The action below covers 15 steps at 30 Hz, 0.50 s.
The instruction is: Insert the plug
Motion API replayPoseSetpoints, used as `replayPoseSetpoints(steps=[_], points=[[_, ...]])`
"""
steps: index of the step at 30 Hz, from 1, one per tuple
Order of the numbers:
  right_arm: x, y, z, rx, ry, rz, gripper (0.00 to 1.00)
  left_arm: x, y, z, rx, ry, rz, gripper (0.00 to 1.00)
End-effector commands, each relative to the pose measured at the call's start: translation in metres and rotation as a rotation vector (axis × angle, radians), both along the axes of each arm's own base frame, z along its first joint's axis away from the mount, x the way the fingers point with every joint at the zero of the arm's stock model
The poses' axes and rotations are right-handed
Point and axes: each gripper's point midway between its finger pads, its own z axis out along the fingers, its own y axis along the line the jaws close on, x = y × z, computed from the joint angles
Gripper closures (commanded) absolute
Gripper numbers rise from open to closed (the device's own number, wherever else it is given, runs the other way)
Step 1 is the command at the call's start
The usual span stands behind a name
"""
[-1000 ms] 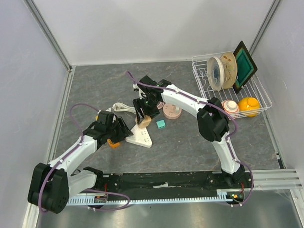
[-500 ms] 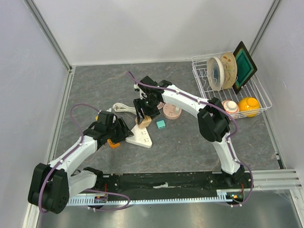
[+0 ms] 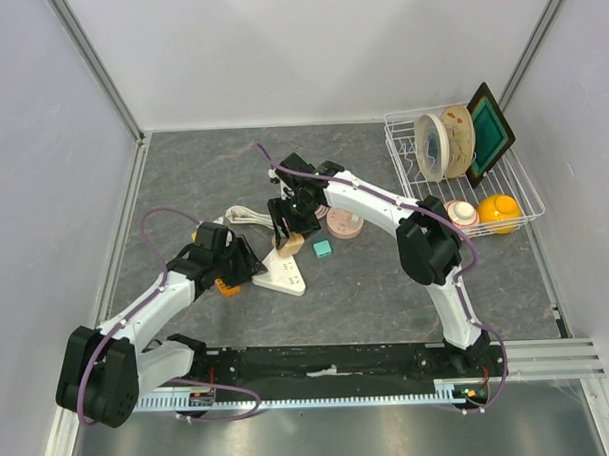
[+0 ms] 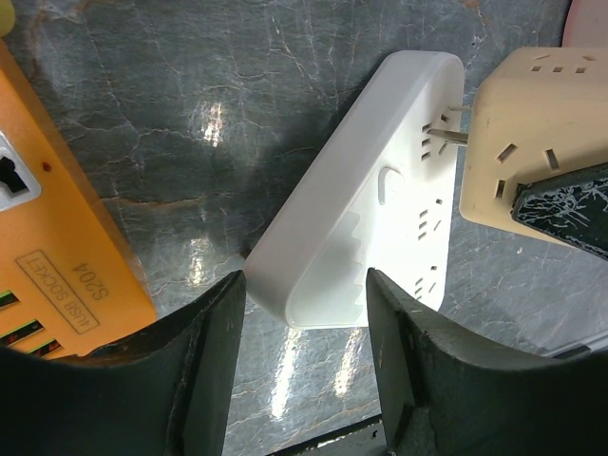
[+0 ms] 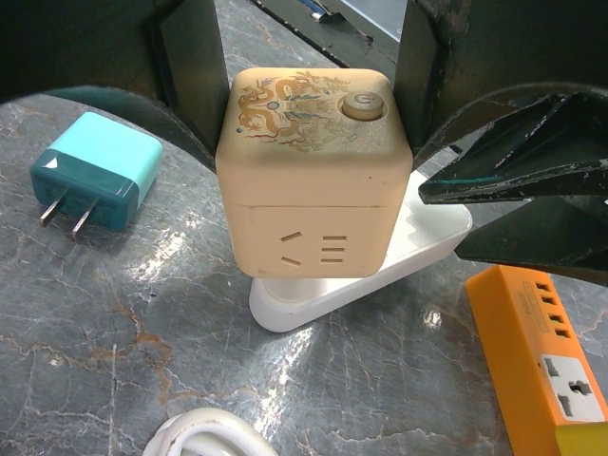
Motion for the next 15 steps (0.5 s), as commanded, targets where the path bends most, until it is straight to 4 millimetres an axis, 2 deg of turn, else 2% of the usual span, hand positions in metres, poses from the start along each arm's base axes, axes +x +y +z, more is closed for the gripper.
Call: replayPoseSetpoints(steps=[1,8,15], points=[[-0.010,0.004,0.015,0.015,-0.010,-0.004,1.00,0.005,-0.008,0.008,-0.056,-0.027,0.001,0.40],[-0.006,0.002,0.022,0.014,-0.042,-0.032,1.00,0.005,-0.009,0.008,-0.061,-0.023,-0.002,0.41],[-0.009,-0.001,0.010,-0.002,-0.027,-0.039,1.00,0.004,-0.009,0.008,-0.064,-0.022,-0.002,0.41]])
